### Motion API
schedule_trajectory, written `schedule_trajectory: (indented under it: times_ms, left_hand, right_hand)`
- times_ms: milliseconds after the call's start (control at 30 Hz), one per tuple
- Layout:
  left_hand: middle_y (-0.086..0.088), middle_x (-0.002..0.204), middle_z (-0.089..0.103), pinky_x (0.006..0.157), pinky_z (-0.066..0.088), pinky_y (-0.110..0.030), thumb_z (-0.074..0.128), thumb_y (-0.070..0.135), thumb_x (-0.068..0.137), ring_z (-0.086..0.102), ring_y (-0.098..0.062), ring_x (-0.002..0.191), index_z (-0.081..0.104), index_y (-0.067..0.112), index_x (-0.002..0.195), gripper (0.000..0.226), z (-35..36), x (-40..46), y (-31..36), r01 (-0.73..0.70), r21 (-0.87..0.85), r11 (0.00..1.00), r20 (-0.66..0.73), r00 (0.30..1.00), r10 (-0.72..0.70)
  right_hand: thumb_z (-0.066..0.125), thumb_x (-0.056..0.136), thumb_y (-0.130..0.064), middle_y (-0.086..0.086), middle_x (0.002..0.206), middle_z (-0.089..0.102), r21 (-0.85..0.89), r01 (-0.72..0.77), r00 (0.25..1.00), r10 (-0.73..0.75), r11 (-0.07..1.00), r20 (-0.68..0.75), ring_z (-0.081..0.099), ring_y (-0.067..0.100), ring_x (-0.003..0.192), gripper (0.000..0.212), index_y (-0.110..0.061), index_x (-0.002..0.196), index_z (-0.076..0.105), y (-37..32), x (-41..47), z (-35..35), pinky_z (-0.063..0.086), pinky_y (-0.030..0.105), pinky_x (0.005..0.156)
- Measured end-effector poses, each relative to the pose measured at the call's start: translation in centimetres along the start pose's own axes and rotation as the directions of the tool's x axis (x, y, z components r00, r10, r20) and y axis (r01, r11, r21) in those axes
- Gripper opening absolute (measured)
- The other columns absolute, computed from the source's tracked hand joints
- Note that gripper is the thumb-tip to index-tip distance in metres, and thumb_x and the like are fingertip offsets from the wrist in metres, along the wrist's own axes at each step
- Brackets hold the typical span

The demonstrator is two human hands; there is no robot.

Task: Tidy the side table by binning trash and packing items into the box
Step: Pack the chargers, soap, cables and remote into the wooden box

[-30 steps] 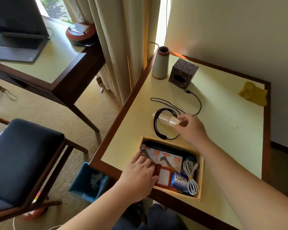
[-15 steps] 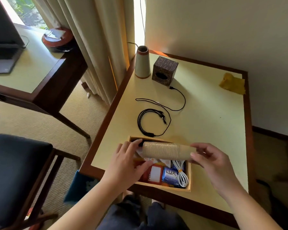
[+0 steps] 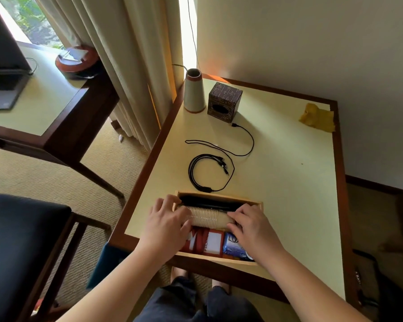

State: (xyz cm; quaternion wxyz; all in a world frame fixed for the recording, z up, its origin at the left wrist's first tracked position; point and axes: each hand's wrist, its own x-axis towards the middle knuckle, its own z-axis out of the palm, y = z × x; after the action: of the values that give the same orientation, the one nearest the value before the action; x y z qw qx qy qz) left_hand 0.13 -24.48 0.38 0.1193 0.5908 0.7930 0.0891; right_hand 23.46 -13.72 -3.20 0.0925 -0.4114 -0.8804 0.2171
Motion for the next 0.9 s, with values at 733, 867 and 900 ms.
schedule_trajectory:
  times_ms: [733, 867, 900]
  left_hand:
    - [0.008, 0.153, 0.037, 0.108, 0.047, -0.034, 0.046, 0.047, 0.106, 0.03, -0.016, 0.14, 0.049, 0.04, 0.146, 0.04, -1.0, 0.4, -0.2, 0.077, -0.158, 0.984, 0.118, 0.991, -0.059]
    - [0.008, 0.15, 0.041, 0.109, 0.043, -0.031, 0.05, 0.045, 0.104, 0.034, -0.015, 0.138, 0.05, 0.039, 0.145, 0.042, -1.6, 1.5, 0.0, 0.056, -0.187, 0.981, 0.06, 0.997, -0.045]
    - [0.009, 0.15, 0.041, 0.11, 0.042, -0.031, 0.052, 0.046, 0.104, 0.034, -0.015, 0.138, 0.049, 0.039, 0.146, 0.043, -2.0, 2.0, 0.0, 0.056, -0.202, 0.978, 0.045, 0.998, -0.048]
  right_hand:
    - [0.071, 0.086, -0.007, 0.002, 0.127, 0.061, -0.38, -0.129, 0.79, 0.326, 0.916, 0.519, 0.061, 0.022, 0.099, 0.039, -0.039, 0.11, 0.069, -1.2, 16.9, 0.1, 0.055, 0.034, 0.078]
    - [0.083, 0.082, -0.031, 0.0, 0.132, 0.056, -0.356, -0.101, 0.813, 0.283, 0.929, 0.509, 0.058, 0.026, 0.119, 0.01, -0.032, 0.082, 0.074, -1.6, 17.6, -0.1, 0.055, 0.039, 0.092]
    - [0.082, 0.083, -0.036, -0.001, 0.131, 0.055, -0.325, -0.082, 0.84, 0.24, 0.942, 0.486, 0.055, 0.027, 0.124, 0.009, -0.032, 0.084, 0.075, -2.2, 17.7, -0.8, 0.053, 0.04, 0.095]
